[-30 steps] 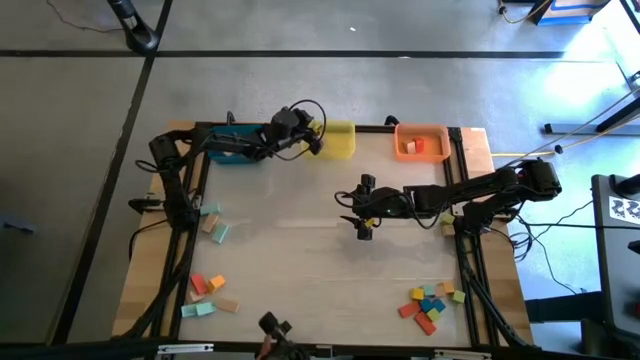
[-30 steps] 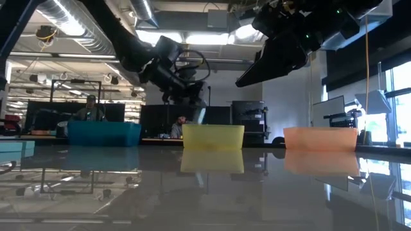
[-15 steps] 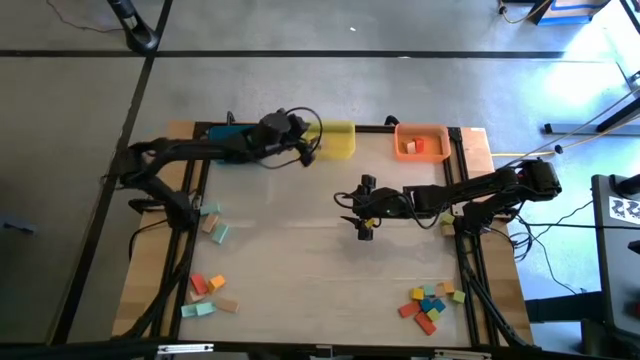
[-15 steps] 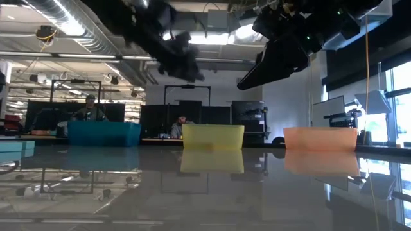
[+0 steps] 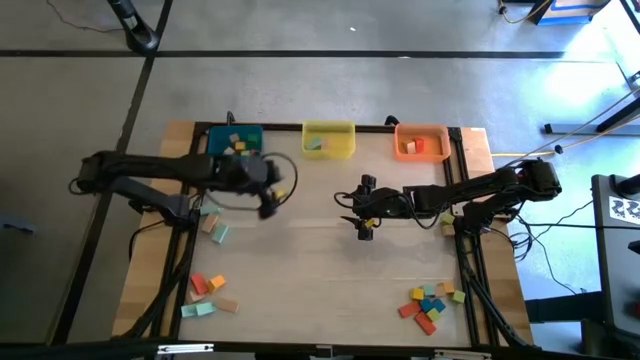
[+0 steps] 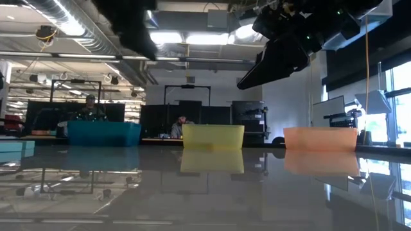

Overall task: Sort blocks by size
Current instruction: Put the brown rectangle block into the yellow bin

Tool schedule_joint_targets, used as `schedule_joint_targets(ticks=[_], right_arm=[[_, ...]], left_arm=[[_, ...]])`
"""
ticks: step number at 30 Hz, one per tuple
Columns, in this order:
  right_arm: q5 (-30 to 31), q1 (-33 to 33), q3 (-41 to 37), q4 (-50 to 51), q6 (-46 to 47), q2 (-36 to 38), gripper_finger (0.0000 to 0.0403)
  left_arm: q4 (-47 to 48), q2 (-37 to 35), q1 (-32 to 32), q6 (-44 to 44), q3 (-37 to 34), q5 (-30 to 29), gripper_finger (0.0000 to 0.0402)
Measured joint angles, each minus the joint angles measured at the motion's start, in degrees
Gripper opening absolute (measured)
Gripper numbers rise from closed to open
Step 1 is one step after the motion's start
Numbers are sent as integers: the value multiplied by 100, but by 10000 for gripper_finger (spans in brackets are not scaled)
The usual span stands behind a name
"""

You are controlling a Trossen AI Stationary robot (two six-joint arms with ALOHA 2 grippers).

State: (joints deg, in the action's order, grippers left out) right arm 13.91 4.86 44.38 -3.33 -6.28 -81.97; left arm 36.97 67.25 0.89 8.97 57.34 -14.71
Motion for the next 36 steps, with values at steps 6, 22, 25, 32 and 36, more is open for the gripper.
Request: schedule_joint_targets(ticks=[6,22,25,32,36], right_arm=[[0,0,0,-4,3,0,276],[2,0,0,0,147,0,276],[26,0,0,18,151,0,276],[63,0,0,20,151,0,276],[121,-2,0,24,145,0,276]], left_arm=[[791,-2,-1230,1160,-2,2,226],[563,285,-3765,4298,-604,7,226],[46,555,-4041,4310,-682,30,226],[-585,1365,-4627,3884,-688,145,226],[-609,1801,-4916,3740,-688,443,226]])
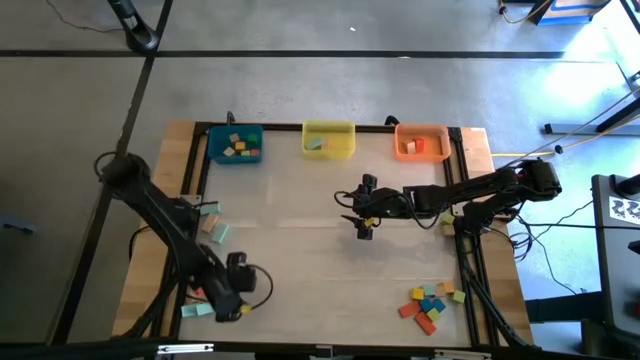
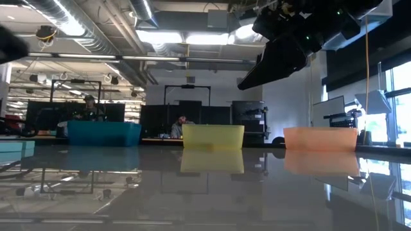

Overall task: Sort blocks by size
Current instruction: Put the brown rectangle block into the yellow bin

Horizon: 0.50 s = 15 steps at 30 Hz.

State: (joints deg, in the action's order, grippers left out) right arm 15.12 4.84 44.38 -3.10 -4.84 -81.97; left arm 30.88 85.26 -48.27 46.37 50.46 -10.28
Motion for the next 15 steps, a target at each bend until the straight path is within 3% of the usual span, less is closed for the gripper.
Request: schedule_joint_targets(ticks=[4,15], right_arm=[[90,1,0,0,-77,0,276],[93,2,0,-20,-184,1,276]], left_arm=[[-8,316,-189,-323,0,150,226],[-155,628,-555,293,0,549,226]])
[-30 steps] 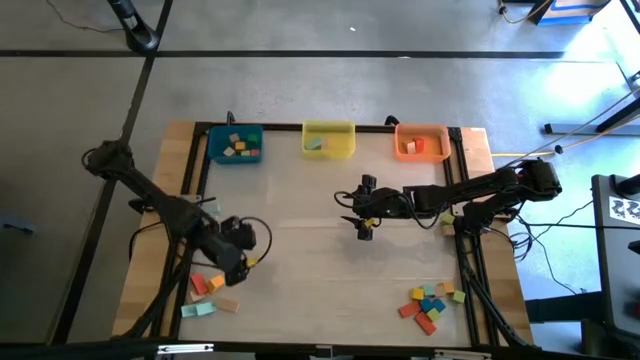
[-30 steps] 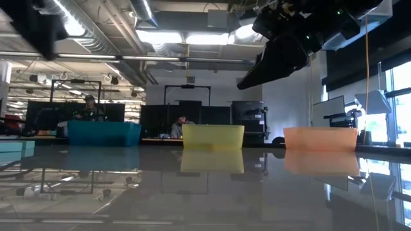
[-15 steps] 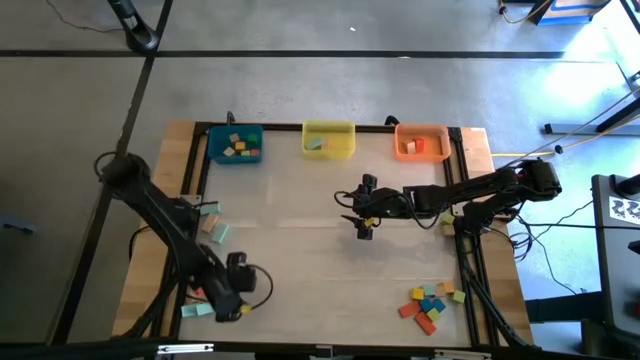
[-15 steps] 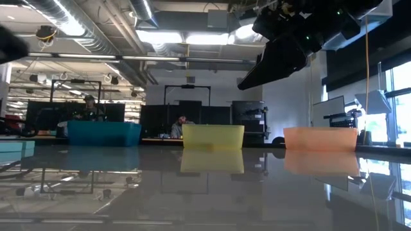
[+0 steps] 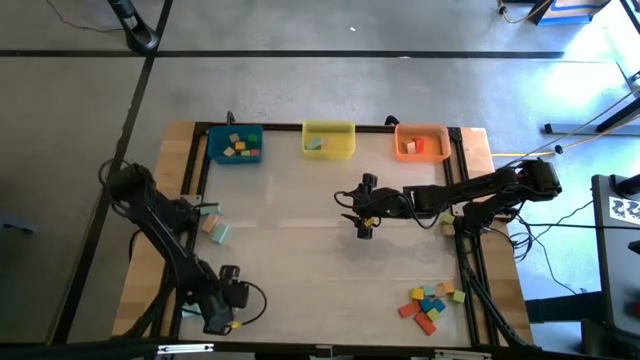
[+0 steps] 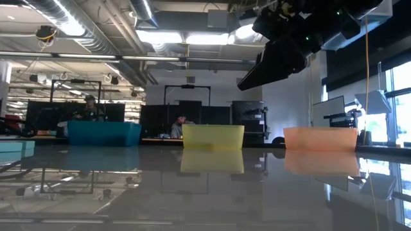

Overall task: Sort blocks by size
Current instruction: Put the brown rectangle block into the yellow bin

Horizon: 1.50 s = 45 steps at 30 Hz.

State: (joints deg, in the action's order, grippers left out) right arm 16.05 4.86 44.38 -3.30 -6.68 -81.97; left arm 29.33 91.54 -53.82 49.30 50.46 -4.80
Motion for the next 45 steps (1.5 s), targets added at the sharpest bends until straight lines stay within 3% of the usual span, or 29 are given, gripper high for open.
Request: schedule_joint_targets(ticks=[11,18,20,31,45], right_arm=[[0,-1,2,16,-2,2,276],[0,0,2,16,-2,2,276],[0,-2,2,16,-2,2,276],[0,-2,2,14,-2,2,276],[-11,0,2,-1,8,2,276]], left_arm=[[276,497,-192,69,35,-27,216],[325,499,88,-21,24,84,128],[323,499,215,-183,24,158,110],[279,450,1192,-1802,13,250,110],[199,-691,3059,-4396,-17,-1941,114]])
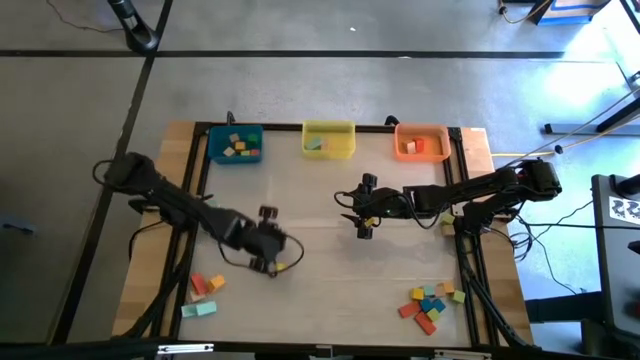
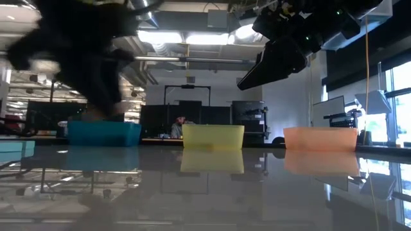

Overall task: Sort blocks by size
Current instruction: Put the brown rectangle block into the yellow bin

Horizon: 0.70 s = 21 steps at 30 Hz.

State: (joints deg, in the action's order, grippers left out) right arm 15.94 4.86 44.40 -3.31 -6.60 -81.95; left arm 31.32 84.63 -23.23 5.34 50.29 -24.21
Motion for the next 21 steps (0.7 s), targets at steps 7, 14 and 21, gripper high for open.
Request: schedule_joint_targets(ticks=[7,14,21], right_arm=[[-2,-1,0,-2,17,0,276],[-4,0,0,-9,34,0,276],[-5,0,0,-7,36,1,276]], left_arm=[[-883,-487,1183,-785,10,-97,112],[-2149,-532,2388,-984,15,-50,116],[-2888,-507,3380,-921,17,-26,119]])
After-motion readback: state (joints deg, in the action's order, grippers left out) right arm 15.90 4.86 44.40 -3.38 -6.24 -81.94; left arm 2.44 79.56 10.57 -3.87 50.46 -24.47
